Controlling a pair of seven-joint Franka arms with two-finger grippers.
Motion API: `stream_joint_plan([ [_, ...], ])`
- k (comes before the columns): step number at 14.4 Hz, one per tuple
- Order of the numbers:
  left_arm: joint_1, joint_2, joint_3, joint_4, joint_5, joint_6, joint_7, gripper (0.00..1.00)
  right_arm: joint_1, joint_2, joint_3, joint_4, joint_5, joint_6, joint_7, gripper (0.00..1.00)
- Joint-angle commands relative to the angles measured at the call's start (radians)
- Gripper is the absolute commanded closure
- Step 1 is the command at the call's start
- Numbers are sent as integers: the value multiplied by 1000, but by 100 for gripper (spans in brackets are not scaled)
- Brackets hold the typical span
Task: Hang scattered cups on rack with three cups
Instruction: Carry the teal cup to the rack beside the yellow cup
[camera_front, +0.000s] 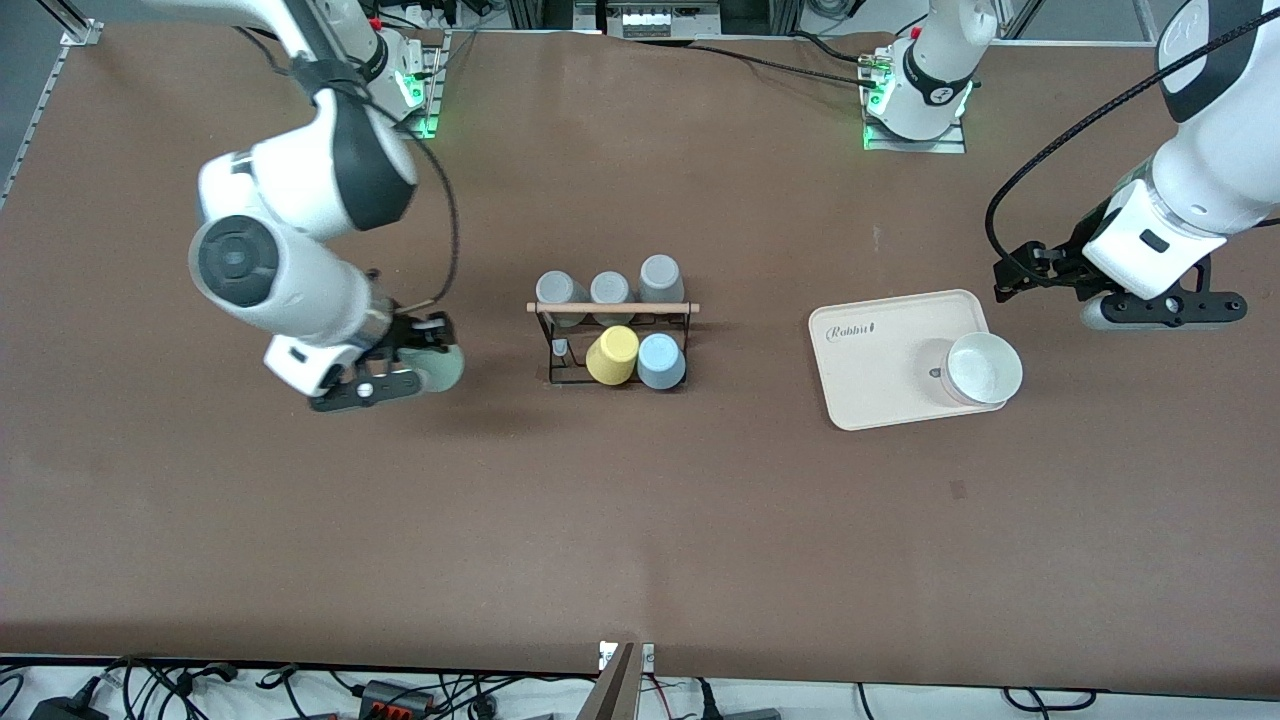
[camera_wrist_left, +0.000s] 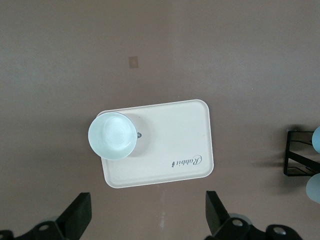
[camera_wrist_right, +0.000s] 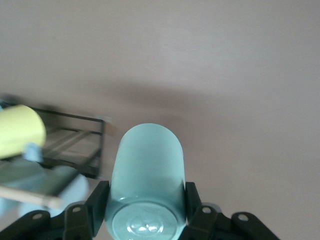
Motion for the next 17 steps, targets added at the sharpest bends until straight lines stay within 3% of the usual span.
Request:
stream_joint_plan([
  [1, 2, -18, -1, -2, 22, -15, -5, 0, 60, 72, -6, 125, 4, -9, 146, 82],
  [7, 4, -18, -1, 4, 22, -15, -3, 0, 139, 118, -6, 185, 4, 21, 298, 82],
  [17, 8, -18, -1, 4, 22, -15, -2, 0, 189, 160, -4, 185, 6, 4, 295, 82],
])
